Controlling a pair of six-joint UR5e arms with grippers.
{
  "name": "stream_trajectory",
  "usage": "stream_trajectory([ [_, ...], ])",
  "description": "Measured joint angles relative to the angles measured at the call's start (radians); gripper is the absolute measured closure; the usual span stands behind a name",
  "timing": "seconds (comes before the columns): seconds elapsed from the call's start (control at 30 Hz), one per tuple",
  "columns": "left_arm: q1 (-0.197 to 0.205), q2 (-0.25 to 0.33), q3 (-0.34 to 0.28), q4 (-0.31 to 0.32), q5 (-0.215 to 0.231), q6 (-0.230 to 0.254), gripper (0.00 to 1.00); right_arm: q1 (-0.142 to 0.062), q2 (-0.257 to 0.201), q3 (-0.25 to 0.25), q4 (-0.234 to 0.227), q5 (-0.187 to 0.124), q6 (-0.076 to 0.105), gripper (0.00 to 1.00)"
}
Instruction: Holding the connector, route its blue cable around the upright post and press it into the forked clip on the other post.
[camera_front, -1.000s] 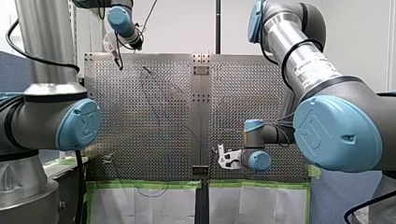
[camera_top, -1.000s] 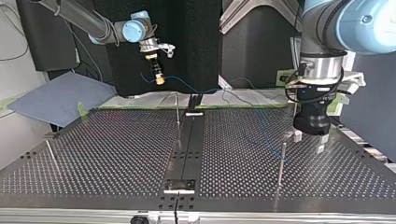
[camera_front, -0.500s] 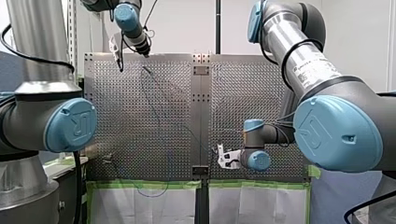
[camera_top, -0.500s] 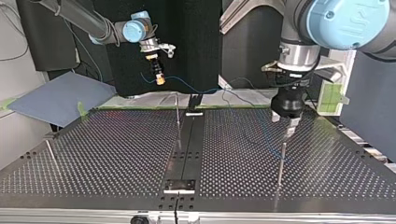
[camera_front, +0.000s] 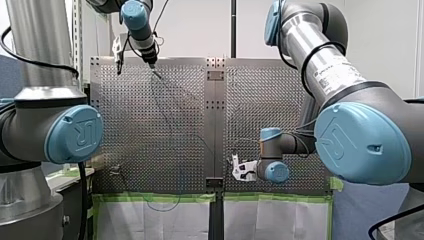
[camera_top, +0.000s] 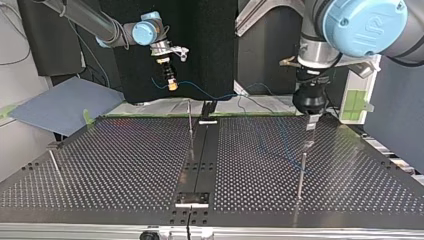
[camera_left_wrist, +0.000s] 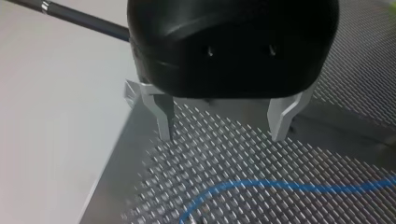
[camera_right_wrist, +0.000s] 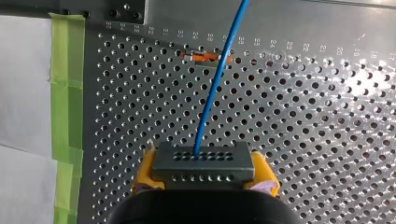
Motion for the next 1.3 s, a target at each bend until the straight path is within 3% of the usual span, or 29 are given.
stream_trajectory([
  [0.23, 0.005, 0.0, -0.001, -0.069, -0.068, 0.066, 0.0, 0.005, 0.0, 0.0, 0.007, 0.001, -0.003, 1.0],
  [0.43, 0.016, -0.003, -0.001, -0.122, -0.112, 0.076, 0.0, 0.012, 0.0, 0.0, 0.015, 0.001, -0.005, 1.0],
  [0.87, 0.036, -0.004, -0.001, -0.247, -0.121, 0.076, 0.0, 0.018, 0.0, 0.0, 0.011, 0.001, -0.003, 1.0],
  [1.3, 0.037, -0.004, -0.002, -0.255, -0.12, 0.077, 0.0, 0.023, 0.0, 0.0, 0.012, 0.0, -0.005, 1.0],
])
